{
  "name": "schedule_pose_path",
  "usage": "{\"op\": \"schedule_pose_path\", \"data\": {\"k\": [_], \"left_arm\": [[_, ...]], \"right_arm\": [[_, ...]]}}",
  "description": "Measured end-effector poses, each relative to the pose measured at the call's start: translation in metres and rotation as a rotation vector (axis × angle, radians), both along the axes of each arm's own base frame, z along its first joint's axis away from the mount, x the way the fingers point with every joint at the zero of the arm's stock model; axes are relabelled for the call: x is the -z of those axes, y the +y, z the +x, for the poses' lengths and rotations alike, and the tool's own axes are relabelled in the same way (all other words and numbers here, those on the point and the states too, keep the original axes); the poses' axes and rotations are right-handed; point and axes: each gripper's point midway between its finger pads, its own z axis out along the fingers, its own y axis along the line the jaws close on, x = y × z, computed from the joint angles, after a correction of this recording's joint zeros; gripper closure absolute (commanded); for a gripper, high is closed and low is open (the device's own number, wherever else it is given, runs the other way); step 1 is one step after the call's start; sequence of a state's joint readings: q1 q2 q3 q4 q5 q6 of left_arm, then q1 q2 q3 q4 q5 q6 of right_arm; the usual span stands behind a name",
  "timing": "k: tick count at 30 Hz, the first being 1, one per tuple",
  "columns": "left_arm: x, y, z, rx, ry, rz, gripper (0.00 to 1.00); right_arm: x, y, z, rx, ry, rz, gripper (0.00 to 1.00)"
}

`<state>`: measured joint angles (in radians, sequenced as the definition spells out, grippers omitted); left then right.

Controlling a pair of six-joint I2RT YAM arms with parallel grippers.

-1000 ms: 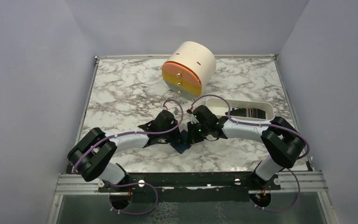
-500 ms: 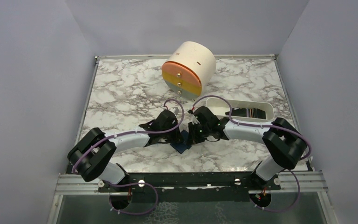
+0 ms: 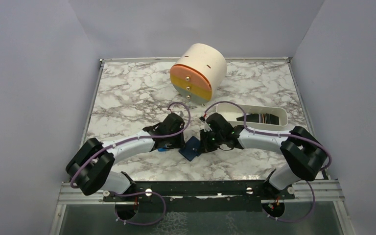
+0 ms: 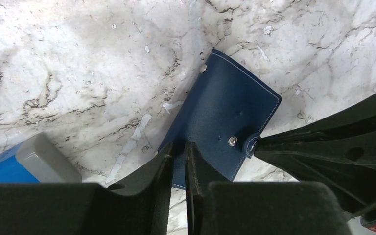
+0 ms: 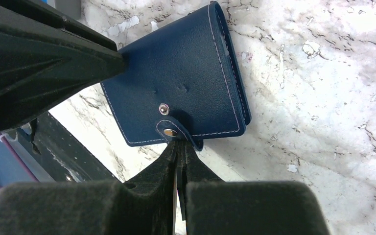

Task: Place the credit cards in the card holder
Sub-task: Close the card holder at the center of the board.

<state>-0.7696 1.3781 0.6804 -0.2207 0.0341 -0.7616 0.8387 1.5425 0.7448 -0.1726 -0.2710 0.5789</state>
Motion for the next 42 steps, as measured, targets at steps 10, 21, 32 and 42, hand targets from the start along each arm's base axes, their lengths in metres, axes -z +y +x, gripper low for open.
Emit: {"op": "schedule_pose_path", "data": {"k": [10,21,32,42], "left_arm": [[0.008,0.002,-0.001,0.009,0.012,0.023,0.8],[0.009,-0.005,-0.009,-0.017,0.046,-0.059,0.82],[0.008,-0.011,-0.024,-0.017,0.102,-0.135,0.82],[-0.009,-0.016,-0.026,-0.003,0.081,-0.184,0.82]], "right_arm": [[-0.017,0.0,0.002,0.008,-0.04,0.036,0.95],[-0.015,0.003,0.006,0.021,-0.049,0.046,0.95],[-0.007,0.005,0.007,0.025,-0.041,0.04,0.93],[-0.032,-0.004,0.012,0.066,-0.109,0.058,0.79]]}}
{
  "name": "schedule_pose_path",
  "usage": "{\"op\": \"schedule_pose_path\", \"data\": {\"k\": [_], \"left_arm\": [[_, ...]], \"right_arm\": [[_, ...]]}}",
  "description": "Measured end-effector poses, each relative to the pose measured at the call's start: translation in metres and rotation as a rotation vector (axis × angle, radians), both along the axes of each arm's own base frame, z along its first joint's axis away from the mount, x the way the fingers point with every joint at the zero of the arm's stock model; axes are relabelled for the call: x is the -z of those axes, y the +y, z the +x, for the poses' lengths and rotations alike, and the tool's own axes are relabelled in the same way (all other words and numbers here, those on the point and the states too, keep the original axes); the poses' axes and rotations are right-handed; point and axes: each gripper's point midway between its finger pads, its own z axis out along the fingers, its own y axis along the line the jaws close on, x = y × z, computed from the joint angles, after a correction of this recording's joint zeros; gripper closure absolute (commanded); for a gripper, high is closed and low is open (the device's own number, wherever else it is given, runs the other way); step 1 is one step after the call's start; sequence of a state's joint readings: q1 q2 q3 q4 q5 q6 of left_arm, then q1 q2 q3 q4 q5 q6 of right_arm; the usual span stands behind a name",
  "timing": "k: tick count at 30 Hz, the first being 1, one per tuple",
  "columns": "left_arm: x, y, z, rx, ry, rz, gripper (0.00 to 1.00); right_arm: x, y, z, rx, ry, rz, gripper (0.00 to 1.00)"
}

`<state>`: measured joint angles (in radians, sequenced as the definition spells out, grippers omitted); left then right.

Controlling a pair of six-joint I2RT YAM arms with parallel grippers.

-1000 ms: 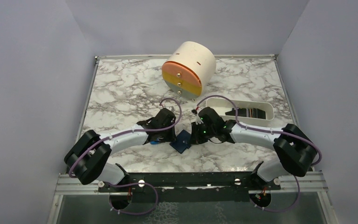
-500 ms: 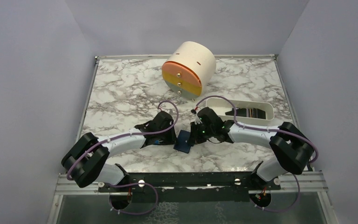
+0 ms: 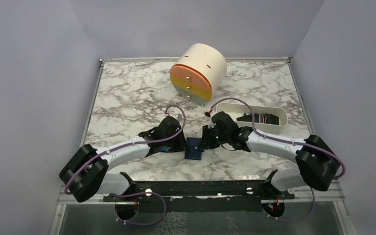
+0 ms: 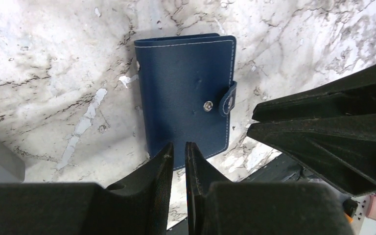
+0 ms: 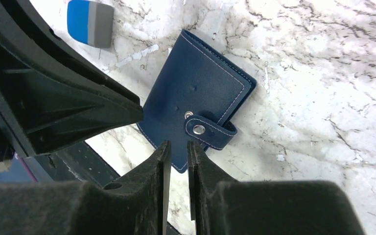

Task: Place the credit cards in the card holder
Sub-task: Close the card holder at the center of the board.

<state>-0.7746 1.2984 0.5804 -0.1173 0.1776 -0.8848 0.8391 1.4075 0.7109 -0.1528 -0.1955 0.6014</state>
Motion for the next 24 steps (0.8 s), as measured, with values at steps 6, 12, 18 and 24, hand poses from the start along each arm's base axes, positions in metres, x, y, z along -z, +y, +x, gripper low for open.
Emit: {"op": "schedule_pose_path", "data": {"k": [6,12,18,24], "left_arm": [[-0.011,-0.006,0.007,0.009,-0.034,-0.017,0.86],[0.004,-0.009,0.011,0.029,-0.031,0.008,0.86],[0.016,-0.012,0.013,0.035,-0.019,0.015,0.88],[0.017,-0.016,0.015,0.041,-0.023,-0.002,0.88]], "right_arm": [[0.0,-0.004,0.004,0.037,-0.011,-0.013,0.72],[0.012,-0.004,0.004,0.045,0.008,-0.038,0.73],[0.024,-0.002,0.005,0.042,0.022,-0.052,0.75],[0.025,0.004,0.007,0.025,0.016,-0.032,0.76]]}}
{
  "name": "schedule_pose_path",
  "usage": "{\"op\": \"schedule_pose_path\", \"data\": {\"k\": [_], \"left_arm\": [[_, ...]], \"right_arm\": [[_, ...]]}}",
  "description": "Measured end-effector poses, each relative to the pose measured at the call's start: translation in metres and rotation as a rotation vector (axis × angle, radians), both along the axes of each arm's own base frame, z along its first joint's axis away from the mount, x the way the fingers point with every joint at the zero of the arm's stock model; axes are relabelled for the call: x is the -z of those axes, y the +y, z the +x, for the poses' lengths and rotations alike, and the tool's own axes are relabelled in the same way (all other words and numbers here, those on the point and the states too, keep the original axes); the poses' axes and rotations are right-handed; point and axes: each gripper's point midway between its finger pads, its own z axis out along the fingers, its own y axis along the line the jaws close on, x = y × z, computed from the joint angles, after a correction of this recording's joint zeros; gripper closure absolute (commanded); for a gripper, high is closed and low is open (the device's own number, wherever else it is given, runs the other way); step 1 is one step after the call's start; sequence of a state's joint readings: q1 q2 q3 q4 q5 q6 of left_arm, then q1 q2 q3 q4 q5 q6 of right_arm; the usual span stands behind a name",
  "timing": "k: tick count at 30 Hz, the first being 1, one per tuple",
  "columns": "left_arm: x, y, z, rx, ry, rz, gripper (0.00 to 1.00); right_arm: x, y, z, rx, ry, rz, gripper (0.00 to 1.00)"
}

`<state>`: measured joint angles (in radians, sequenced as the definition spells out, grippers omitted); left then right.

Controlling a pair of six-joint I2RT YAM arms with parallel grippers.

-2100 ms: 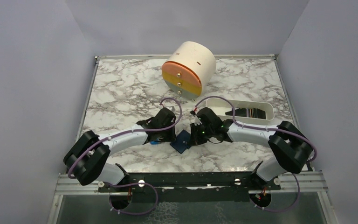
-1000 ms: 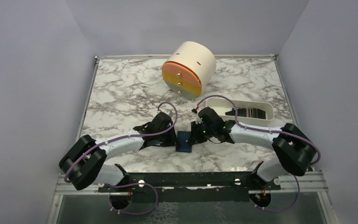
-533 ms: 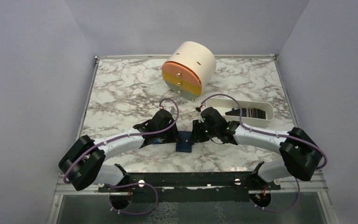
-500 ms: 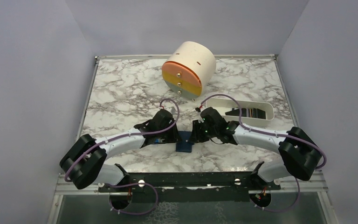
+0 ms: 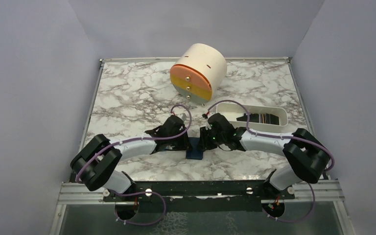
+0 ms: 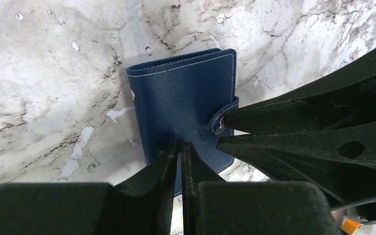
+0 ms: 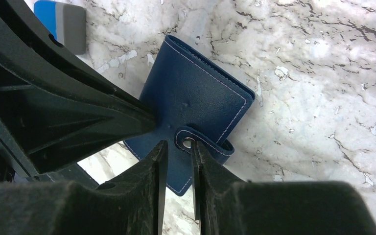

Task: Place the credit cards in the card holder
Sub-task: Close the card holder at the center of the board.

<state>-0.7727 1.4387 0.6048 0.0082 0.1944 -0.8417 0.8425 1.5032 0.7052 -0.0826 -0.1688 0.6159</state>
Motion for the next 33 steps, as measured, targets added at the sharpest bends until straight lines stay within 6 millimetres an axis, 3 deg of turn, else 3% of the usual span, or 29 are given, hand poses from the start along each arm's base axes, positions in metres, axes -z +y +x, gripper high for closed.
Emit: {"op": "schedule_pose_path", "data": {"k": [33], "left_arm": [[0.0017,0.0012,0.0014,-0.006,-0.001,-0.002,0.88]], "right_arm": [[0.0069,0.0068,0.0045,-0.024,0.049,-0.043,0.9]]}}
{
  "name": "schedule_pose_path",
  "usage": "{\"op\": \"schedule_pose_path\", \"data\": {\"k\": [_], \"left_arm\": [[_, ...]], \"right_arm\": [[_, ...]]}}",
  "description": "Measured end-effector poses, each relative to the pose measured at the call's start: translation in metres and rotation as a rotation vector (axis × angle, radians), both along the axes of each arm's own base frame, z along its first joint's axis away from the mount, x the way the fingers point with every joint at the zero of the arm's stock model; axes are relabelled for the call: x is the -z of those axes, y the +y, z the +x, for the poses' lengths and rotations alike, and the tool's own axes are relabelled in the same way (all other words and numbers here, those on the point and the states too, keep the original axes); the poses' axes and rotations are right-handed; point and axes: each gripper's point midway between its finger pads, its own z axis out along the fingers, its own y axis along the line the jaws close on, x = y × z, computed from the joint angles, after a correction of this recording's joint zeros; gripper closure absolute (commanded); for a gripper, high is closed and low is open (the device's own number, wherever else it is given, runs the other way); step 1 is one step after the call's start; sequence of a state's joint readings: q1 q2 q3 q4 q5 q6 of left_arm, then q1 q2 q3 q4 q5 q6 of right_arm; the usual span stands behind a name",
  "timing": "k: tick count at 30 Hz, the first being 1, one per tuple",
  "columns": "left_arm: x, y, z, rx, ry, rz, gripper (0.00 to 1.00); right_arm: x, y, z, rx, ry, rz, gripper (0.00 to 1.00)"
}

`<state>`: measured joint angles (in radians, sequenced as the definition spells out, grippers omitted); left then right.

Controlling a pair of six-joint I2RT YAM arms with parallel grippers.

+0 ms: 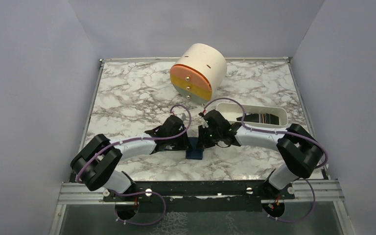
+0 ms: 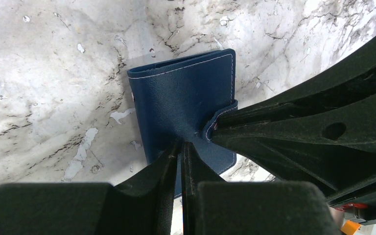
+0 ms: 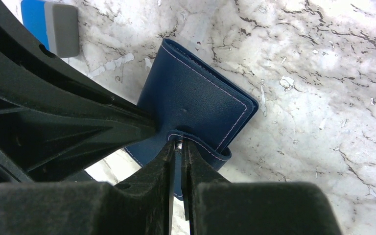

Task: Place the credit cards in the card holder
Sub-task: Close the card holder at the center of the board.

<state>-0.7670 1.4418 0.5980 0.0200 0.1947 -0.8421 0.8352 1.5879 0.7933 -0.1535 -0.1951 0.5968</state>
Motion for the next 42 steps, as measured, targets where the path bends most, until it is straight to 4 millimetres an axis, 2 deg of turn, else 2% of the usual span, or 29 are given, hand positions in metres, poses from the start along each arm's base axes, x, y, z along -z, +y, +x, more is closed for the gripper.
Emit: {"op": "schedule_pose_path", "data": {"k": [36,38,42], "left_arm": [[0.0,-0.001,-0.001,0.002,-0.01,-0.032,0.89],[0.0,-0.001,-0.001,-0.002,-0.009,-0.04,0.87],[-0.002,0.001,-0.002,-0.014,-0.021,-0.052,0.76]], "right_arm": [[0.015,-0.004,0.0,-0.033,0.136,-0.218,0.93],[0.015,-0.004,0.0,-0.033,0.135,-0.218,0.93],[0.013,-0.003,0.0,-0.034,0.121,-0.204,0.91]]}}
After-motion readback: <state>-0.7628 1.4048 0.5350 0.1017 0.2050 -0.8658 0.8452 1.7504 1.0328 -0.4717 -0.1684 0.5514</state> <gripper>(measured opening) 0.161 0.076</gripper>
